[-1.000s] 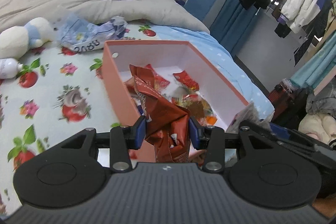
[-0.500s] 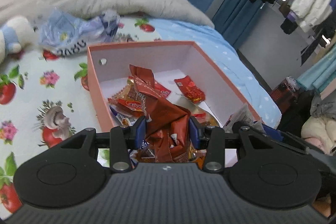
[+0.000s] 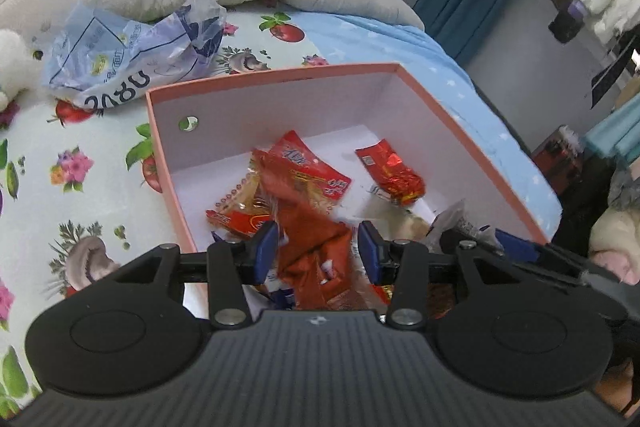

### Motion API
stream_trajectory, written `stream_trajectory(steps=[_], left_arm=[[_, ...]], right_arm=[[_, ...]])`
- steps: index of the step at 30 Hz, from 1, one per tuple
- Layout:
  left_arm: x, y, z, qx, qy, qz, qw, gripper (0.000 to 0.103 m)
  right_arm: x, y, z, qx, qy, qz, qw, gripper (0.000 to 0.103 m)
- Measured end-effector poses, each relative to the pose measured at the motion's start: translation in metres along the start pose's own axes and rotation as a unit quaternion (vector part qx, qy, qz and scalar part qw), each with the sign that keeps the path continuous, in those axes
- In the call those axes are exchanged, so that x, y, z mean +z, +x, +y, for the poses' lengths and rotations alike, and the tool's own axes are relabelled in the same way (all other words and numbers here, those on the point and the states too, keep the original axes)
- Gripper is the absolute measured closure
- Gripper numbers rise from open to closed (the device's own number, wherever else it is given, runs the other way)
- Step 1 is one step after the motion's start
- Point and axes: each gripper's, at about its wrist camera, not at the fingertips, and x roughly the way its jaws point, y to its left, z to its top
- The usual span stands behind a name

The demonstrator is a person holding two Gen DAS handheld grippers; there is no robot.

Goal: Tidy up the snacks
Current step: 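Open both tools to drop the bags into the deep pink box, then withdraw both tools back from the deep pink box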

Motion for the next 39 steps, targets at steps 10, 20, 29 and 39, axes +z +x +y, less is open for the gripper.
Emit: stream_trajectory(steps=[10, 20, 29, 39], left_arm=[[-0.001, -0.049, 0.002, 0.006, -0.002, -0.036, 0.9993, 0.035], [-0.023, -0.150, -0.022, 0.002, 0.004, -0.100, 0.9950, 0.035], [-0.054, -0.229, -0.042, 0.002, 0.015, -0.152, 0.9883, 0.034], [-0.120, -0.270, -0.064, 0.035, 0.030, -0.186, 0.9815, 0.034]], right_arm=[[0.001, -0.031, 0.006, -0.006, 0.008, -0.016, 1.000, 0.022], [0.002, -0.116, 0.028, 0.009, -0.001, -0.071, 0.997, 0.022], [-0.002, -0.182, 0.044, 0.023, -0.009, -0.114, 0.993, 0.022], [-0.041, -0.218, 0.046, 0.015, -0.005, -0.126, 0.992, 0.022]])
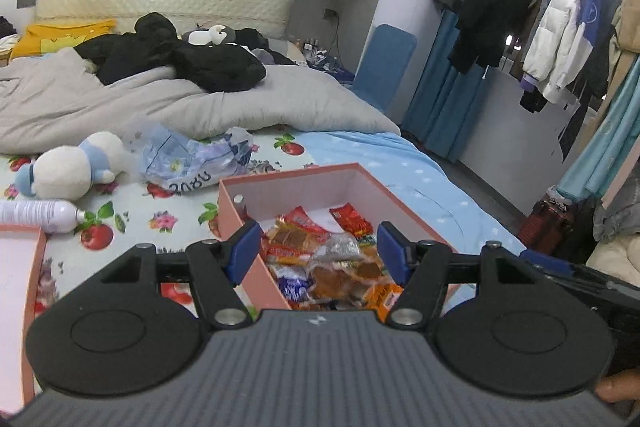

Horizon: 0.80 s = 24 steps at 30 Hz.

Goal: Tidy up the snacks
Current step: 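Withdraw both tools back from the deep pink box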

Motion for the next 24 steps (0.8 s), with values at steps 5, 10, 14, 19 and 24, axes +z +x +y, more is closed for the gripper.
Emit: stream_trajectory(steps=[5, 10, 14, 19, 24], left_arm=[[-0.027, -0.025, -0.004, 0.012, 0.001, 0.004, 0.9999, 0.034], [-0.044, -0.043, -0.015, 0.013, 0.017, -0.006, 0.9998, 0.034], [-0.053, -0.052, -0.020, 0.008, 0.015, -0.007, 0.9998, 0.034], [-0.059, -0.052, -0.022, 0.018, 0.023, -0.003, 0.9996, 0.034], [-0.064, -0.046, -0.017, 0.031, 0.024, 0.004, 0.9992, 0.034]], right_arm=[[-0.021, -0.020, 0.003, -0.002, 0.004, 0.005, 1.000, 0.022], [-0.031, -0.035, 0.012, -0.008, -0.012, -0.008, 1.000, 0.022], [-0.038, -0.039, 0.009, -0.013, -0.001, -0.007, 1.000, 0.022], [-0.049, -0.038, 0.005, -0.025, -0.003, -0.004, 1.000, 0.022], [-0.057, -0.031, 0.002, -0.025, 0.004, 0.010, 1.000, 0.022]])
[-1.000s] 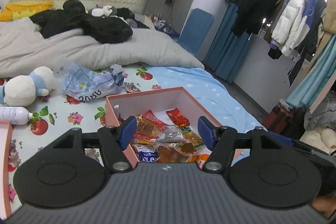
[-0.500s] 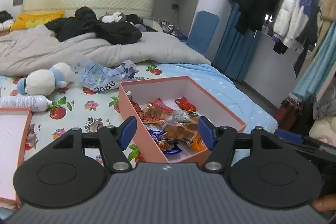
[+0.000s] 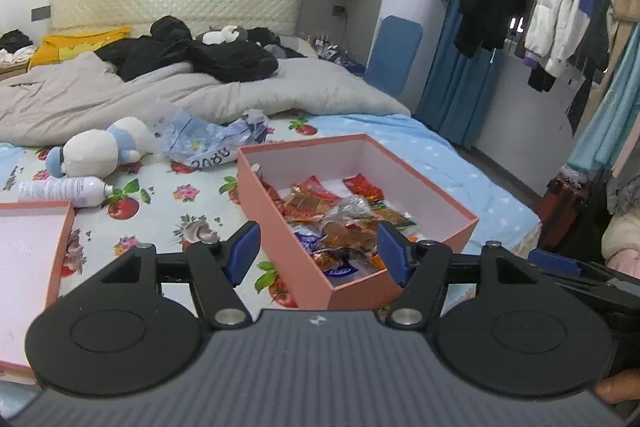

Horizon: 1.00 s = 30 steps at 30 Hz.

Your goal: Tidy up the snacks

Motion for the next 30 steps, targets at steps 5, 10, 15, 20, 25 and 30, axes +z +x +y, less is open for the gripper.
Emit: stream_trajectory(steps=[5, 10, 15, 20, 25, 30], left_arm=[[-0.004, 0.013, 0.010, 0.007, -0.005, 0.013, 0.9999, 0.034], [-0.007, 0.024, 0.014, 0.012, -0.007, 0.022, 0.9997, 0.034], [-0.009, 0.030, 0.017, 0.015, -0.013, 0.029, 0.9994, 0.034], [-0.010, 0.033, 0.017, 0.014, -0.011, 0.031, 0.9993, 0.034], [-0.010, 0.034, 0.016, 0.014, -0.010, 0.030, 0.9994, 0.034], [-0.009, 0.031, 0.015, 0.016, -0.006, 0.028, 0.9994, 0.034]], right_arm=[[-0.005, 0.009, 0.000, -0.001, -0.005, 0.008, 1.000, 0.022], [-0.006, 0.016, -0.003, -0.001, -0.003, 0.012, 1.000, 0.022], [-0.006, 0.019, -0.002, -0.002, -0.005, 0.014, 1.000, 0.022], [-0.006, 0.020, -0.001, -0.004, -0.009, 0.013, 1.000, 0.022], [-0.006, 0.021, -0.001, -0.004, -0.011, 0.011, 1.000, 0.022], [-0.007, 0.020, 0.001, -0.002, -0.015, 0.007, 1.000, 0.022]])
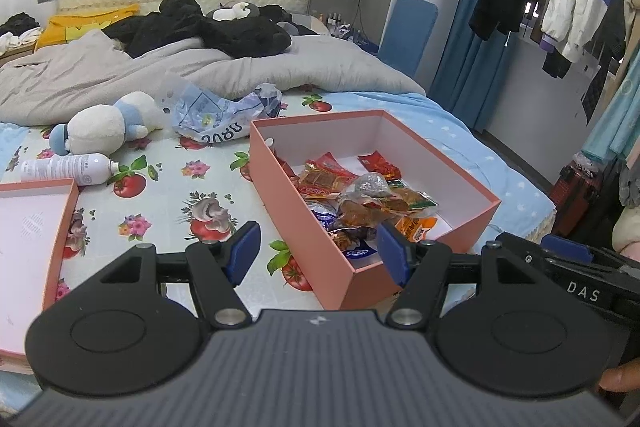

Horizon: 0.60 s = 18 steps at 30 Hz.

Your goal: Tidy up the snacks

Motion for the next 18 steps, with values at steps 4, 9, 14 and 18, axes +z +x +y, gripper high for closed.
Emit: stream_trajectory(steps=[4, 9, 14, 18], left_arm=[[-0.0005, -0.0015, -0.0015, 0.001, 0.003, -0.001, 1.0000, 0.033], [-0.0011, -0.0026, -0.0023, 0.000, 0.002, 0.001, 1.0000, 0.033], [-0.0018, -0.0043, -0.0026, 0.001, 0.003, 0.001, 1.0000, 0.033], [-0.0021, -0.0047, -0.0020, 0.000, 0.002, 0.002, 1.0000, 0.028]], right_arm=[[0.0003, -0.0007, 0.0001, 0.004, 0.001, 0.000, 1.000, 0.022], [0.0006, -0.0020, 0.0010, 0.009, -0.005, -0.004, 1.000, 0.022], [0.0004, -0.0030, 0.0004, 0.010, -0.006, -0.006, 1.000, 0.022], [0.0007, -0.0027, 0.0005, 0.009, -0.006, -0.005, 1.000, 0.022]])
